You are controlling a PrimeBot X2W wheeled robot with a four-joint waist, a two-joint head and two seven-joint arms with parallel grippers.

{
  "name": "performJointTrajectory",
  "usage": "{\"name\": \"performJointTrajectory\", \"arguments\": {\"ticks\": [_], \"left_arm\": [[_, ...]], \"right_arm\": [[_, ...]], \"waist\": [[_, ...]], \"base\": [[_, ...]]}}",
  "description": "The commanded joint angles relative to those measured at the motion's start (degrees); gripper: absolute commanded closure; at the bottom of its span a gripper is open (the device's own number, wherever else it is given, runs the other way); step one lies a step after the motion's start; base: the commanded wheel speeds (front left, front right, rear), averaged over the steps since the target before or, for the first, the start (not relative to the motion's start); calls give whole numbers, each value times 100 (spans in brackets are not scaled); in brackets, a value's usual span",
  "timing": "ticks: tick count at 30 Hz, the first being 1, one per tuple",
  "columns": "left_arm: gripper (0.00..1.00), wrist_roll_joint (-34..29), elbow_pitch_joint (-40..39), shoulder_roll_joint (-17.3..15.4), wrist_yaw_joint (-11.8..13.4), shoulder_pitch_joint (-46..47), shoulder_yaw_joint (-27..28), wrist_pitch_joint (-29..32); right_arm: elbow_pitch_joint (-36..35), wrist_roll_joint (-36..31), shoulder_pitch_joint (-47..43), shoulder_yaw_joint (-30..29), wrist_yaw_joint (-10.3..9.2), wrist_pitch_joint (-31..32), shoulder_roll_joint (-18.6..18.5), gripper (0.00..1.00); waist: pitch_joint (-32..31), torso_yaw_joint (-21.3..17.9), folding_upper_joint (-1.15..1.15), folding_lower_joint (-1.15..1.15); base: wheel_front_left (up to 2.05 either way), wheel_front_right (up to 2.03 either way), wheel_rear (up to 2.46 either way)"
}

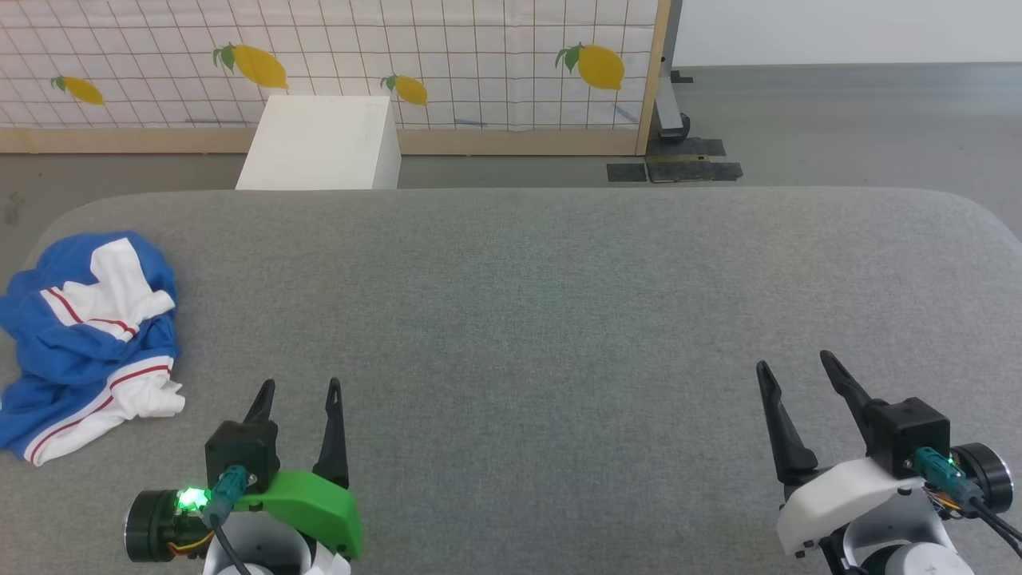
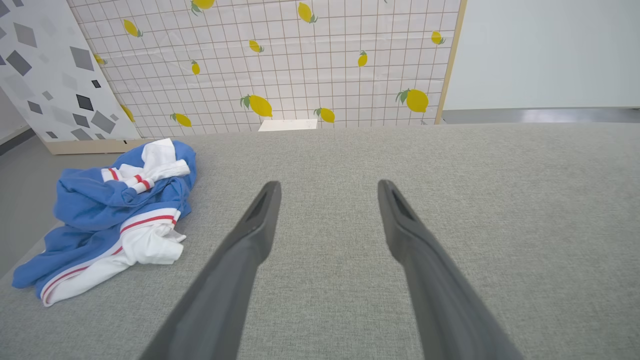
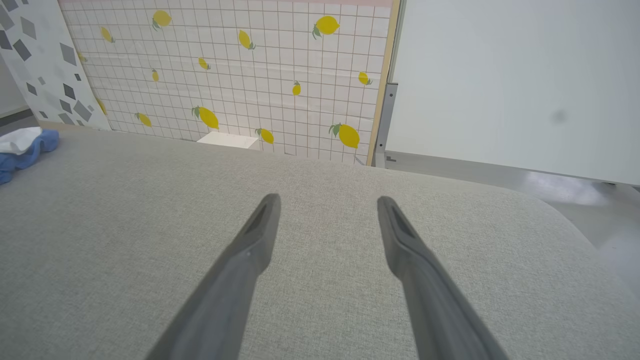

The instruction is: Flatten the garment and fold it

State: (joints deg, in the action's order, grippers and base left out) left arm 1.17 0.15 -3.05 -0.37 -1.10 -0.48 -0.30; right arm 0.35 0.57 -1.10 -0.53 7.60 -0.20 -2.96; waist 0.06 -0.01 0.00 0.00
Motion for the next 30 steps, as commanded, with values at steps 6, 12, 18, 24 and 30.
{"name": "performJointTrajectory", "arguments": {"ticks": [6,12,18,24,30], "left_arm": [[0,38,-17,2,107,24,-31,-121],[0,67,-28,2,154,35,-60,-192],[0,97,-42,3,196,47,-90,-265],[0,122,-55,4,229,57,-117,-335],[0,161,-78,6,278,75,-164,-463]], "right_arm": [[-49,146,-1,-84,-1,-123,1,0],[-120,267,-9,-110,-2,-194,1,0],[-187,380,-25,-146,-2,-267,2,0],[-242,479,-42,-177,-3,-338,2,0],[-325,593,-80,-207,-4,-467,3,0]], "waist": [[5,0,0,0],[9,1,0,0],[15,3,0,0],[19,5,0,0],[20,17,0,0]], "base": [[0,0,0],[0,0,0],[0,0,0],[0,0,0],[0,0,0]]}}
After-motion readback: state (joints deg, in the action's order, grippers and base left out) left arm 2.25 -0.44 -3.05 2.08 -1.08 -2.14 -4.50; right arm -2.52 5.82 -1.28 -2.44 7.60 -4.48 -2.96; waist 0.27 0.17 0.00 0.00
